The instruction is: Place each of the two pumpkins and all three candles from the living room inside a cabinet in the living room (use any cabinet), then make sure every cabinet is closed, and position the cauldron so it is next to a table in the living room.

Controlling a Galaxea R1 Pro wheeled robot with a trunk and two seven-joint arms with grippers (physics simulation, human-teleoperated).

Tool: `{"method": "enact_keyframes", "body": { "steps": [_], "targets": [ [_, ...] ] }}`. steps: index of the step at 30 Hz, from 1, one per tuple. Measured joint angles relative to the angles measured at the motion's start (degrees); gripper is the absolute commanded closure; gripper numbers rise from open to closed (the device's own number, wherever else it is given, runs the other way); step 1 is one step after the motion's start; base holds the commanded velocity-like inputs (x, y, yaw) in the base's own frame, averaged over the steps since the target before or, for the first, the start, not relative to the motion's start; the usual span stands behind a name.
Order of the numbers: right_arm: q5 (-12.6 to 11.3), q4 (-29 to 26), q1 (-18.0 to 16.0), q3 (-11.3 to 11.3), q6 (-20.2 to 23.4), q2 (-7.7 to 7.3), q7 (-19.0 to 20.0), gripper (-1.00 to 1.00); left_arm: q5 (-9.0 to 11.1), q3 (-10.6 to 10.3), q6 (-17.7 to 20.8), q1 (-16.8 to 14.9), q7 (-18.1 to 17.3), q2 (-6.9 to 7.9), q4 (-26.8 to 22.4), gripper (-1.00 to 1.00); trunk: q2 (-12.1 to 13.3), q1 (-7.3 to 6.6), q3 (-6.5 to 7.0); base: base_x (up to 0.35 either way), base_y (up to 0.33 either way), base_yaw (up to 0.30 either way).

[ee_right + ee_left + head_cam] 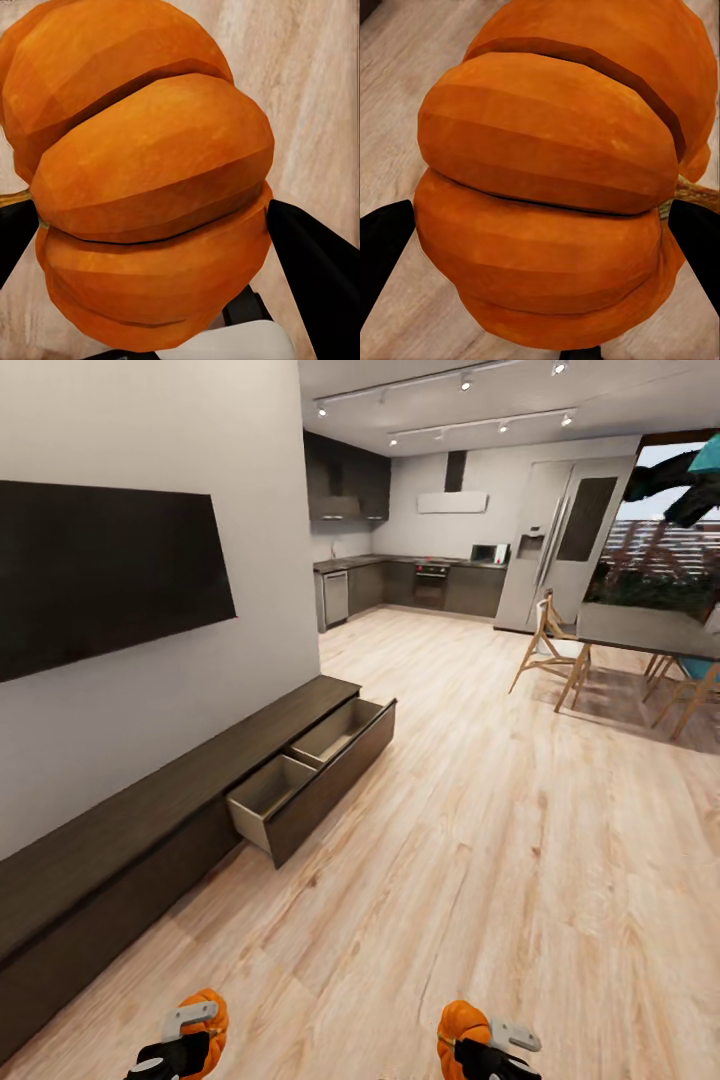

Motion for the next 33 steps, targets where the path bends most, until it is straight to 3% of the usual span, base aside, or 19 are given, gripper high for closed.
{"method": "enact_keyframes", "body": {
  "steps": [27, 33],
  "targets": [
    [0.0, 0.0, 0.0, 0.0, 0.0, 0.0, 0.0, 1.0, -0.1, 0.0, 0.0, 0.0, 0.0, 0.0, 0.0, 1.0, 0.0, 0.0, -1.15, 0.0, 0.0, -0.258],
    [-1.5, -0.1, 0.0, 0.0, 0.0, 0.0, 0.0, 1.0, -0.1, 0.0, 0.0, 0.0, 0.0, 0.0, 0.0, 1.0, 0.0, 0.0, -1.4, 0.0, 0.0, -0.258]
  ]
}}
